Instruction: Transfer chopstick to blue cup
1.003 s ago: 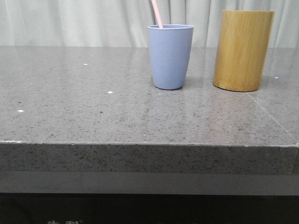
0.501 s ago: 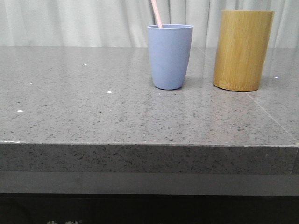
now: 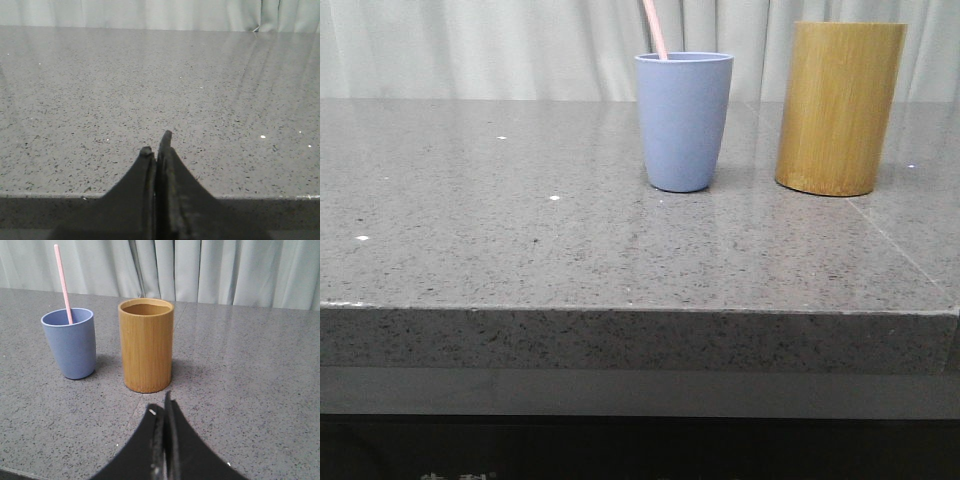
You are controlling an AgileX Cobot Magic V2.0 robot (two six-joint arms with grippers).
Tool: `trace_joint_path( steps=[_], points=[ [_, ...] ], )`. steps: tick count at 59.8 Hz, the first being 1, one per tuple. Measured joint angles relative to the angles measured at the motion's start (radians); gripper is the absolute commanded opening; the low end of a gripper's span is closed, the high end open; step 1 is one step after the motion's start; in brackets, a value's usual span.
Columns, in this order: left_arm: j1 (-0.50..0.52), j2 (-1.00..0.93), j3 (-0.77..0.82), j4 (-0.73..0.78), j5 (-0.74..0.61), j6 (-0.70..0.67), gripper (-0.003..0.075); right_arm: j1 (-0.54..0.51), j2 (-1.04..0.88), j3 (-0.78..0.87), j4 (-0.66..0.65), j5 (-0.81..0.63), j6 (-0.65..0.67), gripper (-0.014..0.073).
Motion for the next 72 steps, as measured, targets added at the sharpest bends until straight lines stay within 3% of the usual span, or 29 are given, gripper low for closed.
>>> trace_joint_path(
  steps=[15, 24, 40, 72],
  points=[
    [0.000, 0.000, 0.000, 0.000, 0.000, 0.000, -0.0019, -0.017, 0.000, 0.085, -0.015, -0.067, 0.000, -0.0058],
    [0.000, 0.000, 0.000, 0.000, 0.000, 0.000, -0.0019, -0.095, -0.004, 0.230, -0.011, -0.176, 0.000, -0.0058],
    [0.000, 0.000, 0.000, 0.000, 0.000, 0.000, -0.0019, -0.208, -0.074, 0.361, -0.008, -0.214, 0.000, -0.0058],
    [0.000, 0.000, 0.000, 0.000, 0.000, 0.000, -0.0019, -0.237, -0.127, 0.382, -0.008, -0.212, 0.000, -0.0058]
  ],
)
